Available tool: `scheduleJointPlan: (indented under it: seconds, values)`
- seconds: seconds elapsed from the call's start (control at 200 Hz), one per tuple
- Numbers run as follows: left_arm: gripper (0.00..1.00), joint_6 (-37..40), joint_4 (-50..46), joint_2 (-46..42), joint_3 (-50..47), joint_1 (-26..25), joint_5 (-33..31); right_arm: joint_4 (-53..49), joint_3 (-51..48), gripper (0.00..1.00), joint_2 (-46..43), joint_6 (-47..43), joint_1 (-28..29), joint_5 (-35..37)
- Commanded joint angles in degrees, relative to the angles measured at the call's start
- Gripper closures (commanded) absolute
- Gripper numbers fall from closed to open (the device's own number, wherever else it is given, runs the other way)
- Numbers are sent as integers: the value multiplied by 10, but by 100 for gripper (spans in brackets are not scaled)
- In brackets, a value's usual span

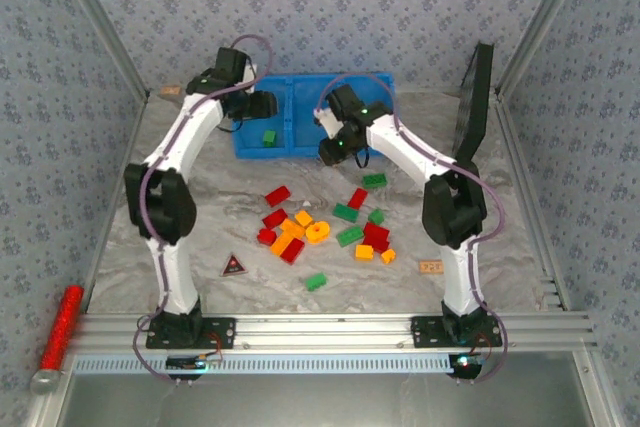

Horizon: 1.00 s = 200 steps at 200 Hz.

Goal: Sort the legos into containers by color
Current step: Pick up the lego from the center of the table, then place the lego in the container.

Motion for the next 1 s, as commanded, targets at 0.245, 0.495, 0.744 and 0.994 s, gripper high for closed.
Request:
scheduleJointPlan:
  seconds: [0.245, 0.495, 0.744, 0.994]
  values:
    - [37, 39, 0, -213, -263, -6, 26, -12, 201, 81, 93, 10, -8, 25]
    - [35, 36, 7, -308, -429, -41, 16, 25, 287, 80, 180, -30, -6, 28]
    - [34, -31, 2, -334, -509, -138, 14, 29, 339, 78, 252, -32, -6, 19]
    - [34, -135, 10, -363, -579, -240, -9, 39, 337, 75, 284, -26, -2, 20]
